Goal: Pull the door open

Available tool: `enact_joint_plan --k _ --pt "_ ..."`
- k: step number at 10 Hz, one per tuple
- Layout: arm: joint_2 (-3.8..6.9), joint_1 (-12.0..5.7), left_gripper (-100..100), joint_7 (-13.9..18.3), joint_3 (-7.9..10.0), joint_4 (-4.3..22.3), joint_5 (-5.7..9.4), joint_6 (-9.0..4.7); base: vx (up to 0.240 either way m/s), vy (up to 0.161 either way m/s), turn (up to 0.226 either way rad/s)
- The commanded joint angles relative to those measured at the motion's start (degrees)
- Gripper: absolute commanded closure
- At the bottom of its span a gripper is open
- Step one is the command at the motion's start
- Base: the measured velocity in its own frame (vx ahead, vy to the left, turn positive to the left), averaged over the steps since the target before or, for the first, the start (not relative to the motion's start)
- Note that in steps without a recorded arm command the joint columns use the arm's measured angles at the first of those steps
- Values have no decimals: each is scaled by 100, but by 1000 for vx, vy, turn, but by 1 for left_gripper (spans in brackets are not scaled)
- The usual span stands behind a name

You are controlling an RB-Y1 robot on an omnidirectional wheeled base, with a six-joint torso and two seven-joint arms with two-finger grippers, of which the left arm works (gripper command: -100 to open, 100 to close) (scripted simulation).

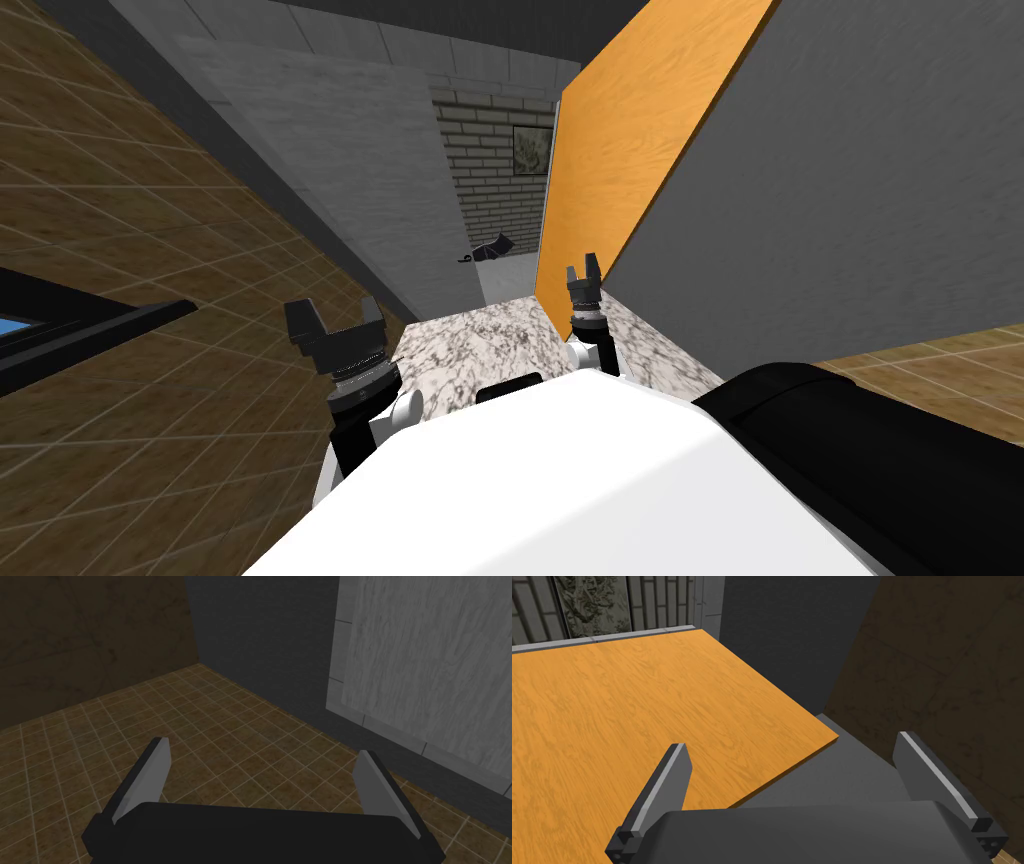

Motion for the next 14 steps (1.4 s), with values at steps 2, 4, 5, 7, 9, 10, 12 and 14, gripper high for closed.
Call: enact_joint_plan --k 2,4,5,7,9,10,12,14 --pt "69 -45 -100 17 20 215 12 -25 89 15 -32" --pt "140 -99 -100 38 45 476 26 -55 186 -14 -32" --pt "173 -128 -100 49 58 613 34 -71 218 -41 -42" --pt "223 -172 -100 67 78 827 46 -96 191 -20 -28" --pt "257 -208 -100 80 94 998 55 -116 91 -8 -27" --pt "274 -226 -100 87 102 1084 60 -126 79 -9 -26" --pt "325 -282 -100 109 127 1354 75 -157 101 -10 -32" --pt "359 -324 -100 125 146 1553 86 -181 117 -17 -34"
